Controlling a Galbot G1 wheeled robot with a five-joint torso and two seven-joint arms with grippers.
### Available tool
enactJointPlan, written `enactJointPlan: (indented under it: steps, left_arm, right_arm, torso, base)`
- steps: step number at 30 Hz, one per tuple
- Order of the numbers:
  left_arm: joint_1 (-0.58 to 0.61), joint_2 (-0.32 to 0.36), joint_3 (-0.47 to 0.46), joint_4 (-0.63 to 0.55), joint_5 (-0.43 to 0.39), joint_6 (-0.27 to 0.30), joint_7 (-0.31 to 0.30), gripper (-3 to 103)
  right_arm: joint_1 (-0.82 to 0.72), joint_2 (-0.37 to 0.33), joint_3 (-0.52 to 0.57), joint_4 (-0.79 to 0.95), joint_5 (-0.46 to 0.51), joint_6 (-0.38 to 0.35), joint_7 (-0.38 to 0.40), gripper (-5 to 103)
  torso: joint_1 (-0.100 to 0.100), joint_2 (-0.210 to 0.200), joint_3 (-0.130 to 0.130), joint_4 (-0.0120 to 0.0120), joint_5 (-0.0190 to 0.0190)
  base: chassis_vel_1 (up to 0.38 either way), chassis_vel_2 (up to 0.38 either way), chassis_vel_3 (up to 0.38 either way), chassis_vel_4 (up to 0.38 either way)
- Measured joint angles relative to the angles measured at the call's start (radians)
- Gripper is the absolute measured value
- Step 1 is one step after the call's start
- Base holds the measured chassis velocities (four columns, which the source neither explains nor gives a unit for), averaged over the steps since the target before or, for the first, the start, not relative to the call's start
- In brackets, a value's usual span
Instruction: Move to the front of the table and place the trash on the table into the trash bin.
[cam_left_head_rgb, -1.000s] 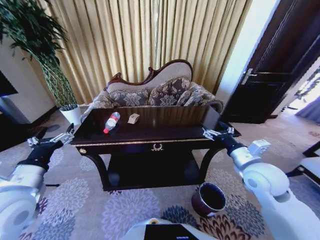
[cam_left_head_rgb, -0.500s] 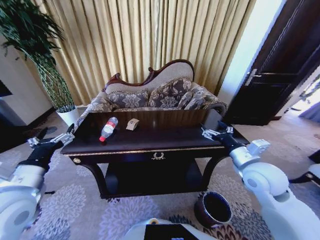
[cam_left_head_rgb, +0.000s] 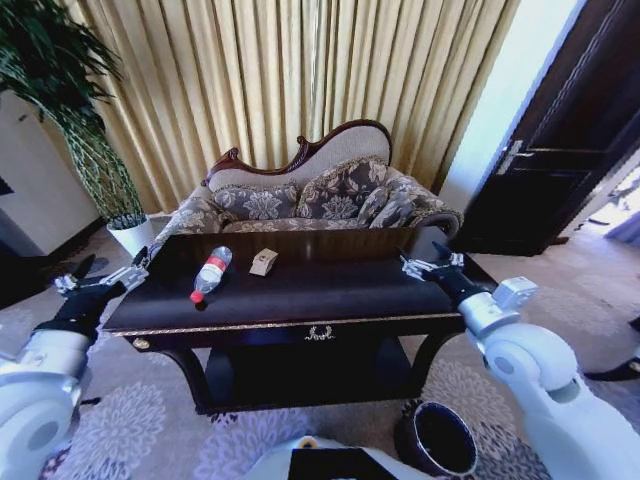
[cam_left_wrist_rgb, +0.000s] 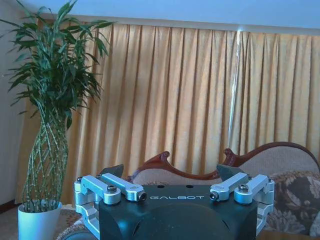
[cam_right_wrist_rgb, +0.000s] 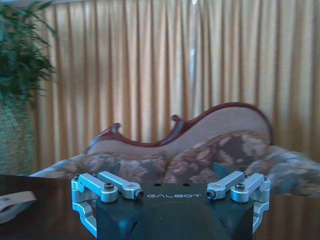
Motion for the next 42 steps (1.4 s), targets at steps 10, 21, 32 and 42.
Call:
enactJointPlan:
  steps: [10, 21, 32, 42]
  left_arm:
    - [0.024, -0.019, -0.064, 0.0, -0.011, -0.004, 0.013, 100]
    - [0.094, -0.061, -0.158, 0.0, -0.018, -0.039, 0.046, 100]
    - [0.117, -0.065, -0.171, 0.0, -0.04, -0.071, 0.053, 100]
    - [0.126, -0.059, -0.152, 0.0, -0.026, -0.079, 0.059, 100]
  right_arm:
    - [0.197, -0.269, -0.18, -0.1, 0.244, 0.015, -0.003, 100]
    - [0.758, -0.321, -0.722, -0.288, 0.387, 0.024, -0.043, 100]
    - [1.114, -0.079, -1.081, -0.497, 0.414, -0.01, -0.043, 100]
    - [1.184, 0.101, -1.177, -0.61, 0.399, -0.093, -0.02, 100]
  torso:
    - [0.0, 0.0, 0.0, -0.0002, 0.0002]
    - [0.0, 0.0, 0.0, -0.0002, 0.0002]
    - [0.0, 0.0, 0.0, 0.0002, 0.0001]
    - [0.0, 0.0, 0.0, 0.0, -0.0002]
  base:
    - [-0.005, 0.004, 0.004, -0.006]
    - [0.0, 0.0, 0.0, 0.0]
    - [0.0, 0.0, 0.0, 0.0]
    - [0.0, 0.0, 0.0, 0.0]
